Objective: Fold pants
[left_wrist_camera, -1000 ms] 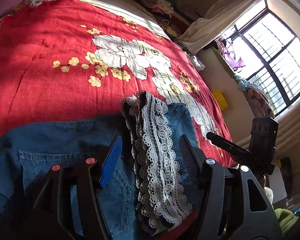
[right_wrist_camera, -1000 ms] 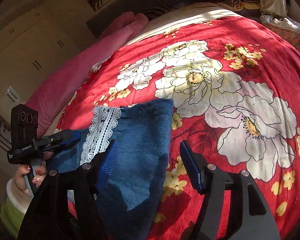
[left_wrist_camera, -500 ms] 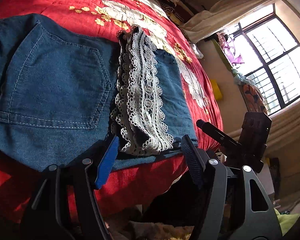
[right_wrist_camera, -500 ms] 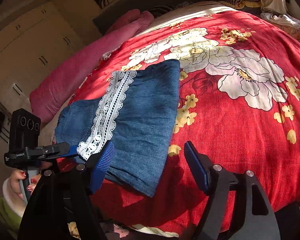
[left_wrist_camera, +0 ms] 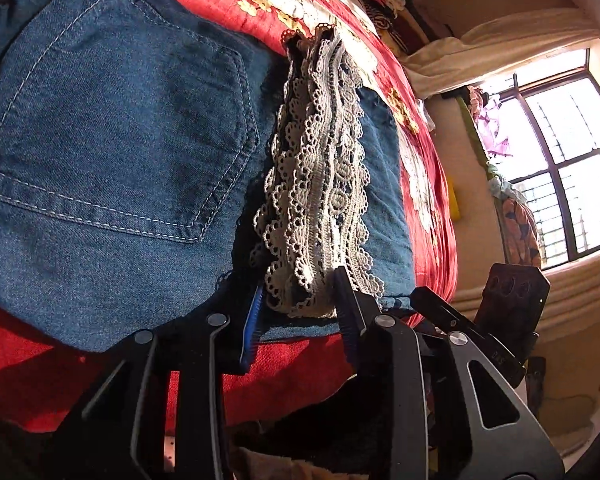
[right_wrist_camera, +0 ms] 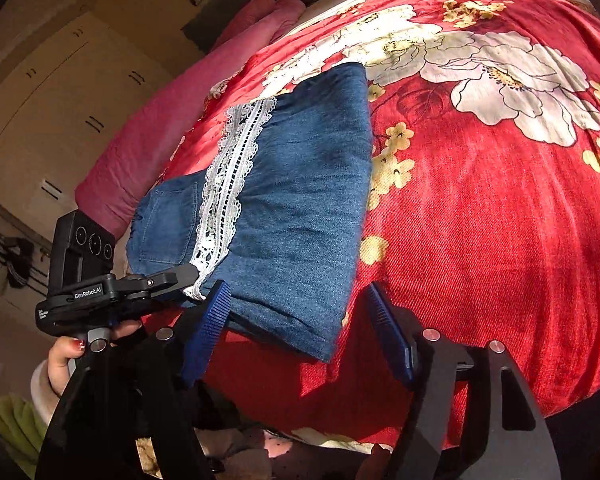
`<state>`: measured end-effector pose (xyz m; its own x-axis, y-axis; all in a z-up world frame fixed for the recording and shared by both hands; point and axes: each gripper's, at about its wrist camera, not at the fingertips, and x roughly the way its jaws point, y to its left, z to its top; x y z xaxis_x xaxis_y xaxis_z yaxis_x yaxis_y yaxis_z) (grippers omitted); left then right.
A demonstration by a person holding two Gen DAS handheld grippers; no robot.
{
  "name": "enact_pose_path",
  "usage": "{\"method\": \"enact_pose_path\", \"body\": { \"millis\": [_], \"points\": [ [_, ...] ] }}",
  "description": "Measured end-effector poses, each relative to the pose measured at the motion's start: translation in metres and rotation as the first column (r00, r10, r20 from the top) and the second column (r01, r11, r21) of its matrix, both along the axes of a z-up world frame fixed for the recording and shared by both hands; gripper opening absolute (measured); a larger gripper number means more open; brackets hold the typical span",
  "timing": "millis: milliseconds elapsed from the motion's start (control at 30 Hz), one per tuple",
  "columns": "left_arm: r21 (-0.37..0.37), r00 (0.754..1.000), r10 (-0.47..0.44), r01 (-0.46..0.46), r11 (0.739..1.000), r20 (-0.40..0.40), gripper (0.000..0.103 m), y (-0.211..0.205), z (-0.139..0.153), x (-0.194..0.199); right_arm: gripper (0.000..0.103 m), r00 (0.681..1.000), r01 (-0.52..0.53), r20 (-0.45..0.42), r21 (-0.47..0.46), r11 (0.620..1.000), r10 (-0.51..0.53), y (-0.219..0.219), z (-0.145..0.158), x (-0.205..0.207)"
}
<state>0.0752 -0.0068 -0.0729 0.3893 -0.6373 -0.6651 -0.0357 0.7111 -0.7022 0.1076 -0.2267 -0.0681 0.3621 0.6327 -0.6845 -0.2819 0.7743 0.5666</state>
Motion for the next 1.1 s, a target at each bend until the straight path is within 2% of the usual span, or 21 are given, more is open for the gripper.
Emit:
{"method": "enact_pose_path", "body": {
  "millis": [33, 100, 133, 267, 333, 433, 500, 567, 700, 733, 833, 933, 1100],
  "points": [
    [0.004, 1.000, 0.001, -0.001, 1.000, 0.004, 0.020, 0.001, 0.000, -0.002, 0.039, 1.000, -0.012, -0.005, 0.004, 1.000, 0.012, 0.002, -0.001, 0.001],
    [0.001, 1.000, 0.006, -0.006, 1.000, 0.011, 0.016, 0.004, 0.003, -0.005, 0.025, 1.000, -0.021, 0.000, 0.002, 1.000, 0.021, 0.004, 0.000, 0.000],
    [0.000, 1.000, 0.011, -0.011, 1.000, 0.017, 0.013, 0.005, 0.005, -0.009, 0.024, 1.000, -0.020, 0.008, 0.002, 1.000, 0.020, 0.003, 0.002, -0.002],
    [0.034, 0.998, 0.005, -0.008, 0.999, 0.069, 0.012, 0.011, 0.022, -0.022, 0.024, 0.998, -0.033, 0.049, -0.015, 0.999, 0.034, 0.001, 0.015, -0.011],
    [0.062, 0.996, -0.001, -0.005, 0.998, 0.088, 0.010, 0.011, 0.029, -0.028, 0.024, 0.998, -0.035, 0.057, -0.070, 0.997, 0.039, 0.002, 0.015, -0.015],
    [0.103, 0.996, -0.009, 0.000, 0.995, 0.084, 0.008, 0.009, 0.025, -0.036, 0.025, 0.999, -0.032, 0.034, -0.131, 0.991, 0.036, 0.003, 0.002, -0.018],
    [0.125, 0.997, -0.017, 0.008, 0.992, 0.074, 0.008, 0.008, 0.018, -0.038, 0.026, 0.999, -0.029, 0.016, -0.128, 0.991, 0.031, 0.002, -0.006, -0.018],
    [0.111, 0.998, -0.007, 0.001, 0.994, 0.060, 0.008, 0.011, 0.013, -0.036, 0.027, 0.999, -0.022, 0.021, -0.114, 0.993, 0.025, -0.001, -0.004, -0.019],
    [0.123, 0.998, -0.009, 0.001, 0.992, 0.068, 0.008, 0.013, 0.011, -0.035, 0.044, 0.994, 0.023, 0.105, -0.158, 0.987, -0.006, -0.007, 0.016, -0.024],
    [0.129, 0.998, -0.011, 0.002, 0.992, 0.068, 0.008, 0.011, 0.011, -0.034, 0.044, 0.991, 0.034, 0.133, -0.164, 0.986, -0.012, -0.008, 0.023, -0.025],
    [0.136, 0.997, -0.013, 0.003, 0.991, 0.071, 0.009, 0.010, 0.010, -0.035, 0.044, 0.979, 0.018, 0.203, -0.164, 0.986, 0.016, -0.002, 0.041, -0.029],
    [0.156, 0.997, -0.019, 0.007, 0.988, 0.080, 0.010, 0.007, 0.012, -0.037, 0.044, 0.969, -0.021, 0.237, -0.186, 0.982, 0.066, 0.013, 0.051, -0.028],
    [0.188, 0.995, -0.028, 0.010, 0.982, 0.096, 0.011, 0.005, 0.015, -0.038, 0.044, 0.961, -0.093, 0.232, -0.254, 0.963, 0.154, 0.045, 0.050, -0.022]
  ]
}}
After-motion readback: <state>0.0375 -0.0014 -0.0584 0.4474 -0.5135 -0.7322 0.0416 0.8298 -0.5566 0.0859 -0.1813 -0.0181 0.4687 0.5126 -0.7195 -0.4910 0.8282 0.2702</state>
